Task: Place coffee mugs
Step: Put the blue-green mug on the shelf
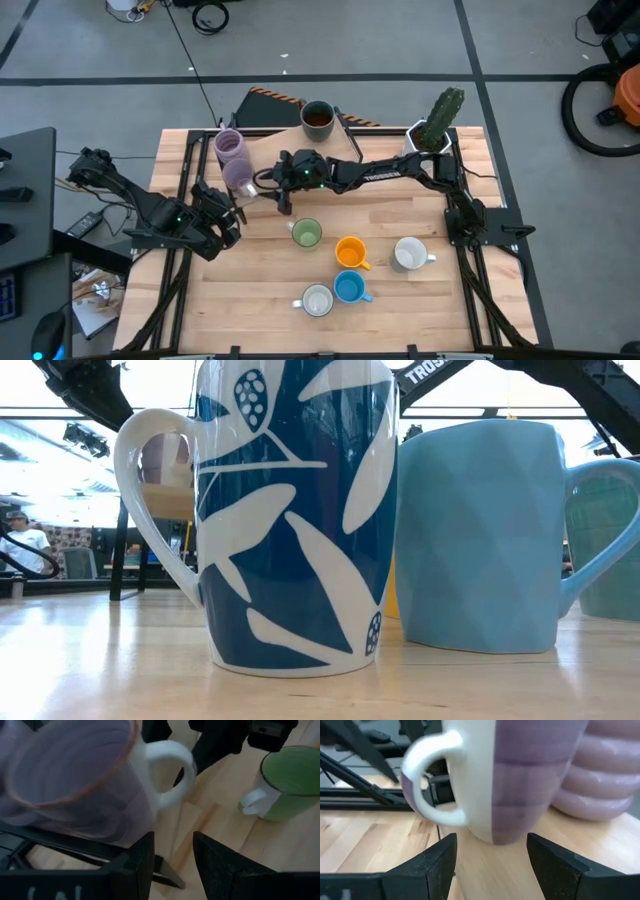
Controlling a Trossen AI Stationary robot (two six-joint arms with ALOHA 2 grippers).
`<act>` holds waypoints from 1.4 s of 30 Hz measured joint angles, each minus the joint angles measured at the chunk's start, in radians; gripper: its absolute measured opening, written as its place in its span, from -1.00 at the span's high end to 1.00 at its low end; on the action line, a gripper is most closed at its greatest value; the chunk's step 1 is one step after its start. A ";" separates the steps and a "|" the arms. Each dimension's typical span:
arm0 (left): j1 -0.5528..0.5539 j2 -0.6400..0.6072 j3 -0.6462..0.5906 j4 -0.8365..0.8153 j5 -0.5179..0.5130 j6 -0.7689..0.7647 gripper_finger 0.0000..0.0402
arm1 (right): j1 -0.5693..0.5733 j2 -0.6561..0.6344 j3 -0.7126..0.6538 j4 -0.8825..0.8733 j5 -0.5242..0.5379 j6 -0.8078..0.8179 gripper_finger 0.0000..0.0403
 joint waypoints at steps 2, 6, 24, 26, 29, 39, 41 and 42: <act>0.000 -0.001 0.032 -0.040 -0.010 -0.001 0.30 | -0.001 -0.004 0.000 0.003 0.000 -0.002 -0.22; 0.000 -0.002 0.079 -0.071 -0.020 0.005 0.30 | 0.000 -0.012 0.000 -0.010 0.000 -0.011 -0.22; -0.224 0.021 -0.058 0.130 0.051 -0.112 0.30 | 0.064 -0.215 -0.027 -0.563 0.027 -0.159 -0.18; -0.247 0.022 -0.075 0.143 0.054 -0.138 0.30 | 0.092 -0.239 -0.054 -0.618 0.053 -0.167 -0.17; -0.261 0.022 -0.089 0.152 0.067 -0.168 0.30 | 0.134 -0.286 -0.077 -0.685 0.072 -0.175 -0.16; -0.263 0.022 -0.091 0.199 0.076 -0.183 0.30 | 0.241 -0.360 -0.130 -0.786 0.142 -0.164 -0.15; -0.263 0.022 -0.091 0.197 0.076 -0.182 0.30 | 0.255 -0.361 -0.131 -0.840 0.188 -0.183 -0.15; -0.263 0.022 -0.091 0.197 0.076 -0.178 0.30 | 0.262 -0.361 -0.131 -0.867 0.212 -0.190 -0.15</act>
